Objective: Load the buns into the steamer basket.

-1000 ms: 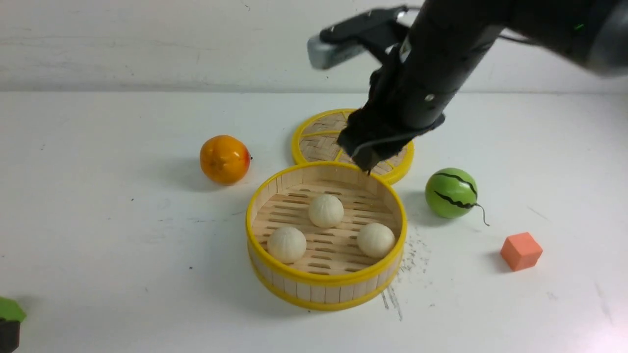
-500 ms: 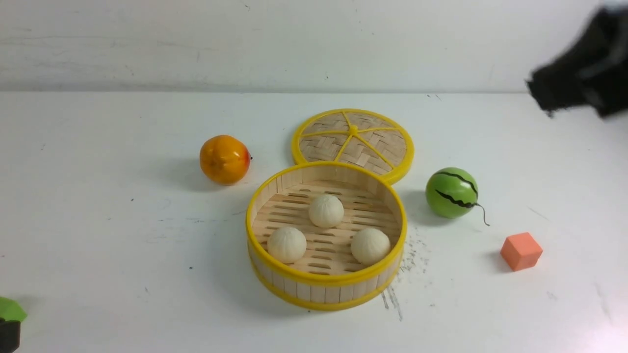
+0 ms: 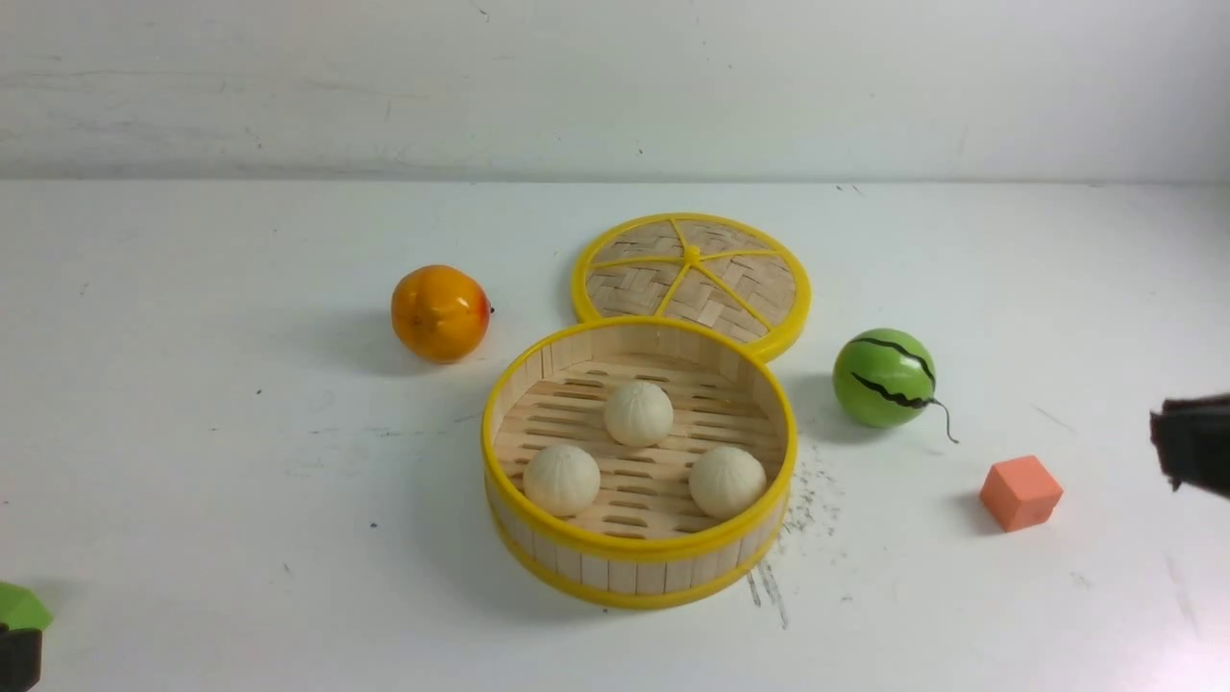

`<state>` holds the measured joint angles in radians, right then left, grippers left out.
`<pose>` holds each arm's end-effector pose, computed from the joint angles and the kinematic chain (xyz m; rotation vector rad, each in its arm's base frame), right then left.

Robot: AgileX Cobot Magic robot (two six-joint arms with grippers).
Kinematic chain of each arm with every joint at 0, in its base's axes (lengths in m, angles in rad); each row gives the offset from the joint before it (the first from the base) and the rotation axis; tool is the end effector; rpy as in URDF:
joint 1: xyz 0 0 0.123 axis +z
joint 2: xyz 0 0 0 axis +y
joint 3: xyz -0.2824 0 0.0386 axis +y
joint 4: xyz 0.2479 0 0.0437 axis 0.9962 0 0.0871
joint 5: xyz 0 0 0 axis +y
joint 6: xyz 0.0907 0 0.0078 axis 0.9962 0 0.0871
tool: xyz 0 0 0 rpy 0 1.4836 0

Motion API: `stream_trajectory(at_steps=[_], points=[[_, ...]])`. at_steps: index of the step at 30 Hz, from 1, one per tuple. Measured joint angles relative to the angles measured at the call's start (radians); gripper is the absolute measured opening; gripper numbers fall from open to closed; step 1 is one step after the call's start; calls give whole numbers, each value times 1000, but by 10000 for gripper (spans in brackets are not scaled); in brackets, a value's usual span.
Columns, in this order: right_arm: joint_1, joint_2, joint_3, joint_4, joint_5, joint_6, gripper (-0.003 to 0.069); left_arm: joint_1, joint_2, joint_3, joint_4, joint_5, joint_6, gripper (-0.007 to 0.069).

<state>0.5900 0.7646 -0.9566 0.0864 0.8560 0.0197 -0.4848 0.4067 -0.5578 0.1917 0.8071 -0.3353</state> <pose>0.1081 0.0795 0.3870 -0.5909 2.0980 0.4547 0.0684 -0.0219 0.3027 0.2200 2.1240 -0.2588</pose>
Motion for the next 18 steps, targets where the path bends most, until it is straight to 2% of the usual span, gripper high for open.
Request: stream_trajectory(at_steps=[14,18], points=[[0,0,50,31,-21,0,-21,0,0,0,0,0,0,93],[-1,-62,196,-34,-252,0,-21,0,0,0,0,0,0,98]])
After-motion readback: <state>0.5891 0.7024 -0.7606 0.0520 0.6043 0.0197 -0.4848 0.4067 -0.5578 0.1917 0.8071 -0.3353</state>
